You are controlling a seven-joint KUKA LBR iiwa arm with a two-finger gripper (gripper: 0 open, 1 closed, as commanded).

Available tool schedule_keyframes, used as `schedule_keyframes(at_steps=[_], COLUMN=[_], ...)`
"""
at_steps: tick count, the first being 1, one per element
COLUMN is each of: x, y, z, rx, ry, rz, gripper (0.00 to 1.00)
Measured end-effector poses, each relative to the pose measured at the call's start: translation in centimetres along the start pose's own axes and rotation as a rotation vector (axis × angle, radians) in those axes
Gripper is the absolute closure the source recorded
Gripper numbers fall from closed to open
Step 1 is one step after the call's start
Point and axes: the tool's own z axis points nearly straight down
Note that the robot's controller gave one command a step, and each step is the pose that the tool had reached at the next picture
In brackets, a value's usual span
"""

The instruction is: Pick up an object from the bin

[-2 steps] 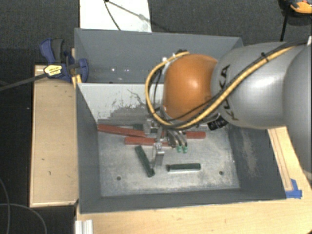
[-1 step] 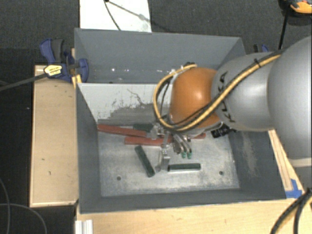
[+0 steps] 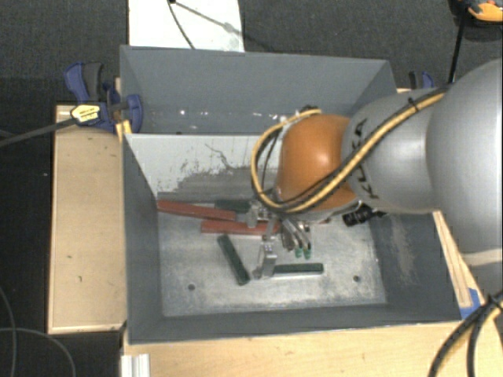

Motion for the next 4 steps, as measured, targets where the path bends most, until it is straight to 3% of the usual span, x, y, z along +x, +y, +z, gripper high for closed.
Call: schedule_keyframes(at_steps=[1,2,3,4], x=[-0.4,-0.7,-0.7,-1.3], y=[2.0,4.9,4.9,6.6], z=[1.6,2.2,2.2,-10.0], rx=[0.002,-0.001,-0.001,0.0], ry=[0.007,-0.006,-0.006,0.002], rz=[0.077,0.094,0.095,-0.055], gripper=[0.0,1.0,1.0,1.0])
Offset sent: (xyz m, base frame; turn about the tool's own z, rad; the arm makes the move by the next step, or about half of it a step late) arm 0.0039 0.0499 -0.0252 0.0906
